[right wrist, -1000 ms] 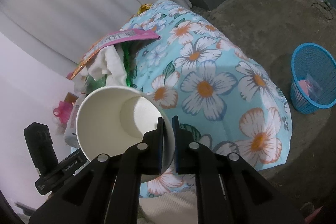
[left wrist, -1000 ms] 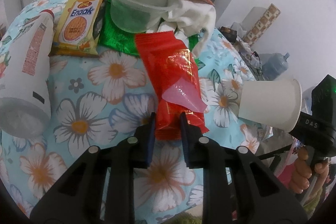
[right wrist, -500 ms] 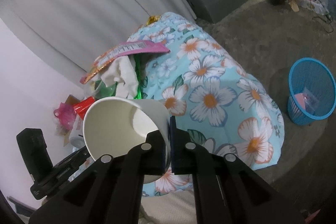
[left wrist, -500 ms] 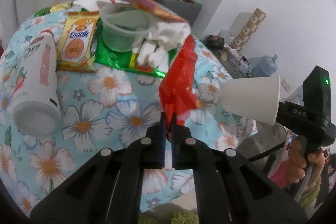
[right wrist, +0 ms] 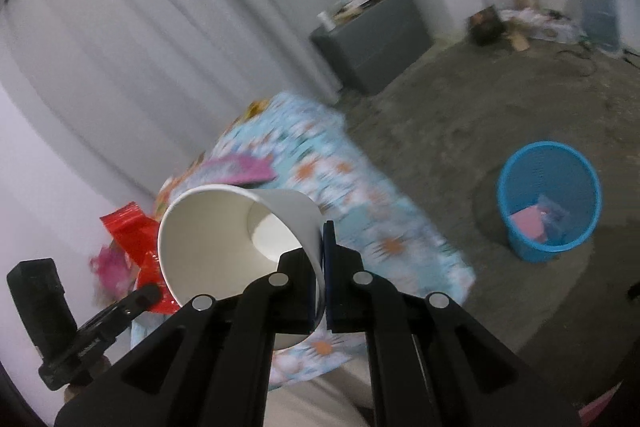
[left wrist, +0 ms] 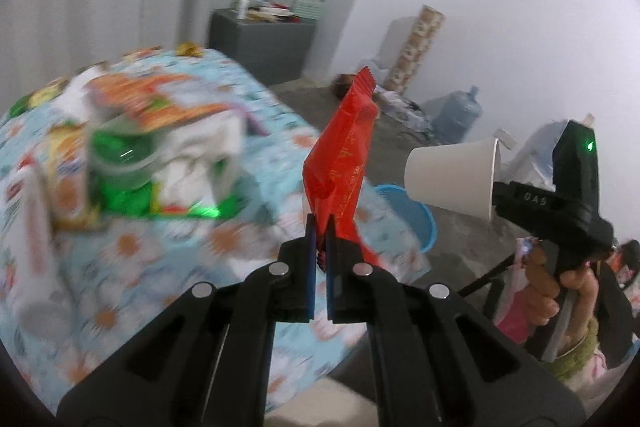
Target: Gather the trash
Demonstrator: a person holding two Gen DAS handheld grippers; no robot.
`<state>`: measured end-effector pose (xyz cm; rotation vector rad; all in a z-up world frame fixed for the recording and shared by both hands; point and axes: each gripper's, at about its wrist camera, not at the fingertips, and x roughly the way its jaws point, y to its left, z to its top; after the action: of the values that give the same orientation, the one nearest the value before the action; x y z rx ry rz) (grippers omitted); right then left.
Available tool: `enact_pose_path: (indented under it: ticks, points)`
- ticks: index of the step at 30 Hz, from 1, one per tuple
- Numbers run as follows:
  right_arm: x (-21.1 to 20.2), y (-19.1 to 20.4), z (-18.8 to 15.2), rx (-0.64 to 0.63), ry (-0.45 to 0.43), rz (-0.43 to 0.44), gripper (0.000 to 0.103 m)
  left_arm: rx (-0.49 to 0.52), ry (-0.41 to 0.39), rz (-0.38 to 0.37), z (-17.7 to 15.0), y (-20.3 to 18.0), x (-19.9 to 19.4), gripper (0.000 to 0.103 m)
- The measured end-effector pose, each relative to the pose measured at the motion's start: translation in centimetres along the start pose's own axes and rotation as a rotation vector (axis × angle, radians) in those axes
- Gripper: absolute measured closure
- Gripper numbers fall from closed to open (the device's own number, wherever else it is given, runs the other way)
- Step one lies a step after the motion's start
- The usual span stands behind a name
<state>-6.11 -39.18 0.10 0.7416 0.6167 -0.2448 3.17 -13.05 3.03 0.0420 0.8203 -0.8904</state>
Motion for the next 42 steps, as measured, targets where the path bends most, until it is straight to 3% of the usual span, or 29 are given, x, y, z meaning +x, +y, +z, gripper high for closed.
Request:
enact_pose_path:
  ticks: [3, 8, 13, 19, 20, 21, 22, 23, 24, 27, 31, 37, 42]
  points:
    - [-0.9, -2.9, 1.0, 0.066, -0.046, -0.058, 0.099, 0.042, 0.031, -0.046, 2.1, -2.1, 2.5, 0.101]
    - [-0.9, -9.6, 2.6, 0.213, -0.089, -0.196, 0.099, 0.09, 0.167, -0.137, 5.2, -6.4, 10.1, 0.101]
    - [1.5, -17.7, 3.7, 0.368, -0.054, -0.31, 0.099, 0.192, 0.364, -0.159, 6.5, -11.9, 21.4, 0.101]
    - [5.4, -26.7, 5.1, 0.524, -0.018, -0.378, 0.096, 0.271, 0.475, -0.171, 6.4, -17.0, 33.1, 0.101]
    - [6.1, -28.0, 5.5, 0.542, -0.013, -0.384, 0.093, 0.28, 0.473, -0.176, 6.5, -17.6, 34.8, 0.091]
    - [7.0, -29.4, 5.9, 0.559, -0.006, -0.39, 0.081, 0.296, 0.47, -0.171, 6.5, -18.4, 36.4, 0.084]
    - [7.7, -30.4, 5.9, 0.574, 0.001, -0.388, 0.071, 0.307, 0.465, -0.151, 6.2, -18.6, 37.7, 0.068]
    - [8.3, -31.4, 5.9, 0.589, 0.01, -0.391, 0.051, 0.311, 0.463, -0.134, 6.0, -19.1, 38.4, 0.058]
    - [8.8, -32.3, 5.7, 0.6, 0.021, -0.403, 0.045, 0.307, 0.464, -0.114, 5.9, -19.4, 39.3, 0.056]
    - [9.9, -34.2, 4.6, 0.629, 0.064, -0.454, 0.045, 0.266, 0.475, -0.104, 6.2, -19.1, 40.1, 0.048]
    - [8.6, -34.0, 2.9, 0.651, 0.022, -0.407, 0.044, 0.265, 0.416, -0.12, 6.9, -18.2, 36.7, 0.041]
    - [5.8, -28.7, 1.7, 0.532, -0.013, -0.409, 0.039, 0.294, 0.306, -0.13, 8.7, -17.6, 29.4, 0.031]
    - [4.0, -23.4, 3.0, 0.393, -0.064, -0.39, 0.024, 0.267, 0.201, -0.124, 9.8, -15.1, 21.2, 0.025]
